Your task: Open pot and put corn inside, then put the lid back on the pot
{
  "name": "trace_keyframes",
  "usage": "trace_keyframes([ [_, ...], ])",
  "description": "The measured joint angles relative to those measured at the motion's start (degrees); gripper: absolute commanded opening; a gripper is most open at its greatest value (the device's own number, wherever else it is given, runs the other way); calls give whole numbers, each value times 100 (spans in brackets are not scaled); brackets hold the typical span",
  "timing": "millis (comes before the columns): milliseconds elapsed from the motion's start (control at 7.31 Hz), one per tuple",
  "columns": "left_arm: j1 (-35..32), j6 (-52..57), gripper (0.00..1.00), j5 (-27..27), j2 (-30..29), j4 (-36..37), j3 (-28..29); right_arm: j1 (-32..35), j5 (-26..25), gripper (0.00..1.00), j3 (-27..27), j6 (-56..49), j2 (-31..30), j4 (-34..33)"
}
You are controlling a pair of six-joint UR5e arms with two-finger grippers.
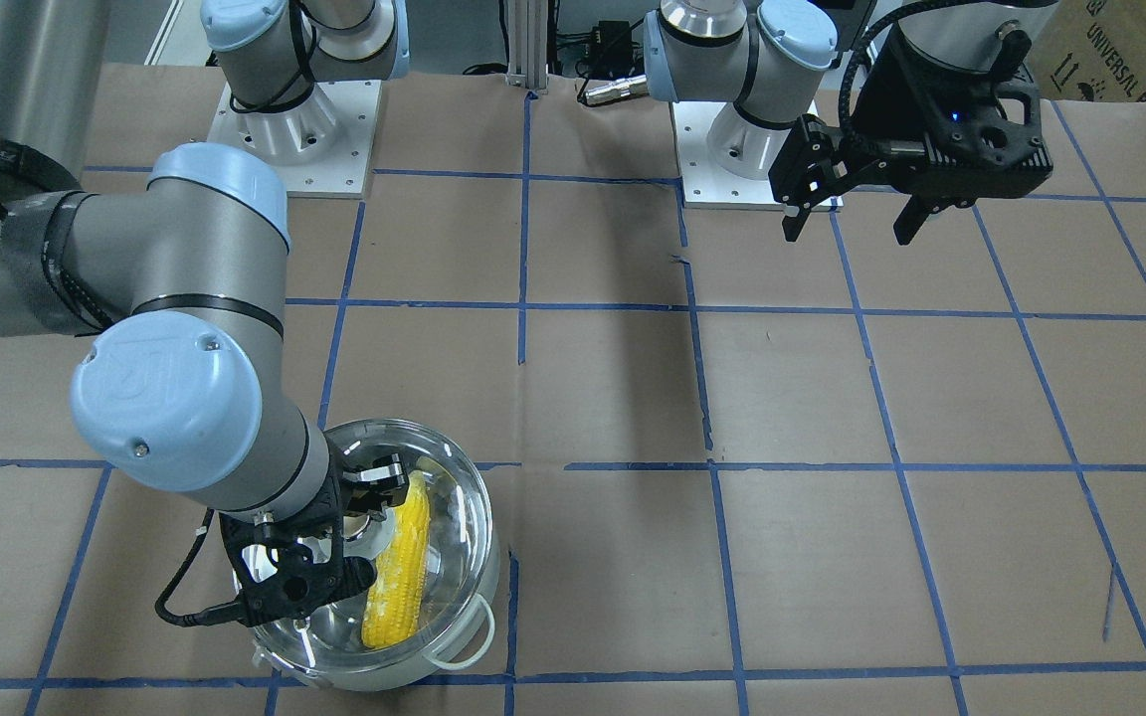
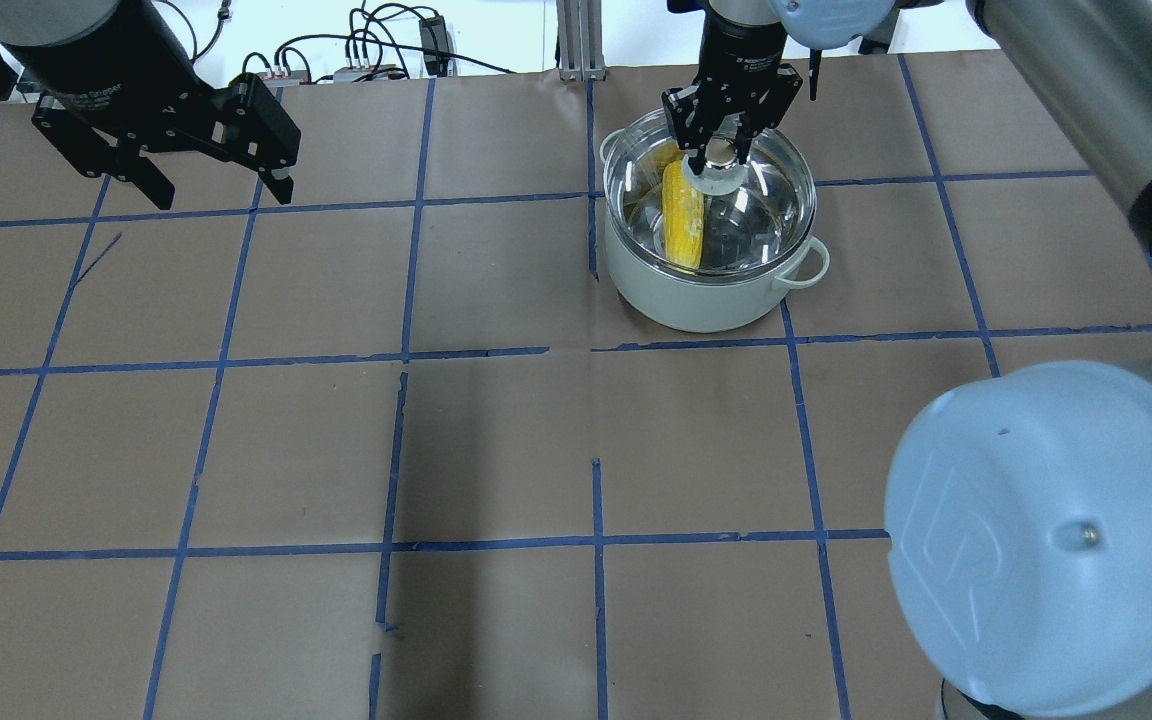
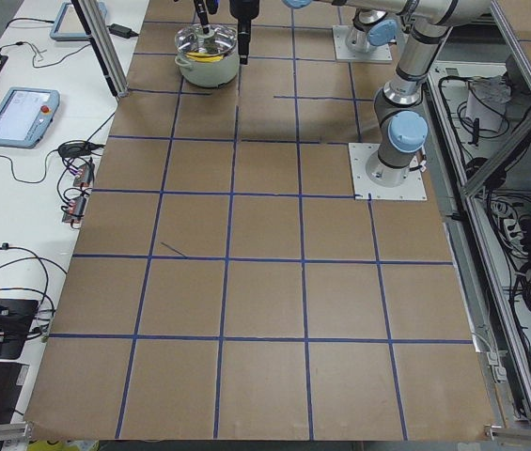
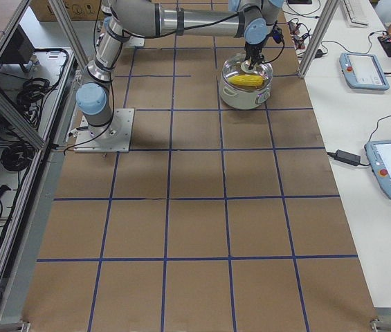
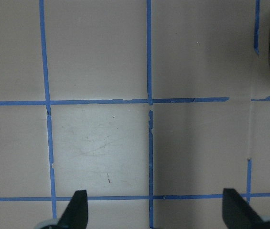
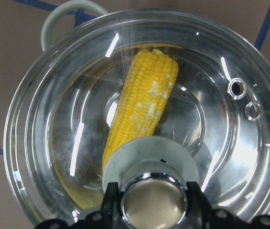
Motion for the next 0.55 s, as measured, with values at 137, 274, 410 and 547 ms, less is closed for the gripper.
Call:
trace_keyframes([
  [137,0,0,100,-2,0,2,0,-3,-4,34,0,-8,0,19],
  [274,0,0,100,-6,0,6,0,-3,-5,34,0,-14,0,25],
  [410,0,0,100,-8,0,8,0,-1,-11,47,-3,-19,-1,27],
  [547,0,0,100,-9,0,8,0,2,-25,69,-4,-26,0,26],
])
